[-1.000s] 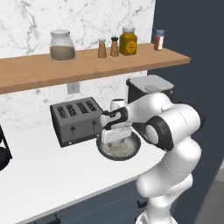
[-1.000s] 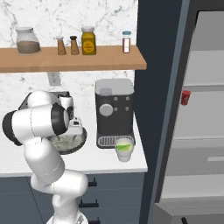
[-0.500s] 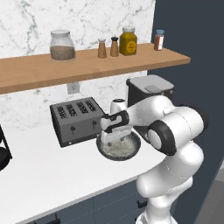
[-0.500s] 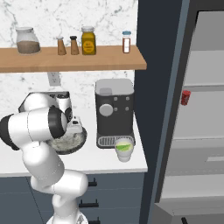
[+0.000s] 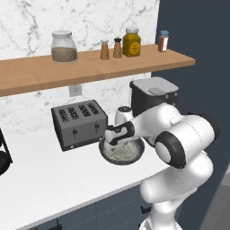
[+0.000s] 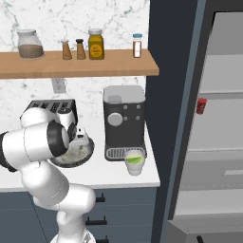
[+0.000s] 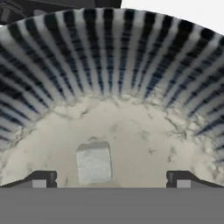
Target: Grab a lemon wedge from the fridge and one ice cube from the ice bowl, and put them in the glass of lemonade.
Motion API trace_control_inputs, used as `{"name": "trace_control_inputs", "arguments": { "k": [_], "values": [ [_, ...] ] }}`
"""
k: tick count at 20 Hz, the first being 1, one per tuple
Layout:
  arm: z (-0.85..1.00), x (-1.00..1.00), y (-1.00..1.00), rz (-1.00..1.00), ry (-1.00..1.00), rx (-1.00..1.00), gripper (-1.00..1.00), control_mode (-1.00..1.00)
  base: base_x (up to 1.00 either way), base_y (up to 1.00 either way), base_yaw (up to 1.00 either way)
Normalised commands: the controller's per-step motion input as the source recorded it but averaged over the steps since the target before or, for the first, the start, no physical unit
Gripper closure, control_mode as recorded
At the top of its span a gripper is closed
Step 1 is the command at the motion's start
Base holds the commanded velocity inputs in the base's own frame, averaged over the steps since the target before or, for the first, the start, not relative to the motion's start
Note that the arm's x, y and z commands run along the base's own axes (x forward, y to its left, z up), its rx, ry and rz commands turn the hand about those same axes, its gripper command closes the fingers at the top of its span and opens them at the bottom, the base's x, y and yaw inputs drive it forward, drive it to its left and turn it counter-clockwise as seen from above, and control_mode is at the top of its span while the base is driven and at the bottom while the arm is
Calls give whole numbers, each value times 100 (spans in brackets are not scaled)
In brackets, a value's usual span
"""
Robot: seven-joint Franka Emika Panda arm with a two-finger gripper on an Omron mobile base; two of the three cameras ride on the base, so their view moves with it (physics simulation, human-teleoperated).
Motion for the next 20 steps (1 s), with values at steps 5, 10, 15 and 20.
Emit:
{"name": "trace_control_inputs", "arguments": {
  "k": [5, 10, 15, 20],
  "values": [
    [0, 0, 0, 1, 2, 0, -100, -100, 0, 0, 0],
    [-8, 0, 0, 2, 4, 0, -100, -100, 0, 0, 0],
    [-11, -14, 0, 1, 0, 0, -100, -100, 0, 0, 0],
    [-1, -24, 0, 0, 2, 0, -100, -100, 0, 0, 0]
  ]
}}
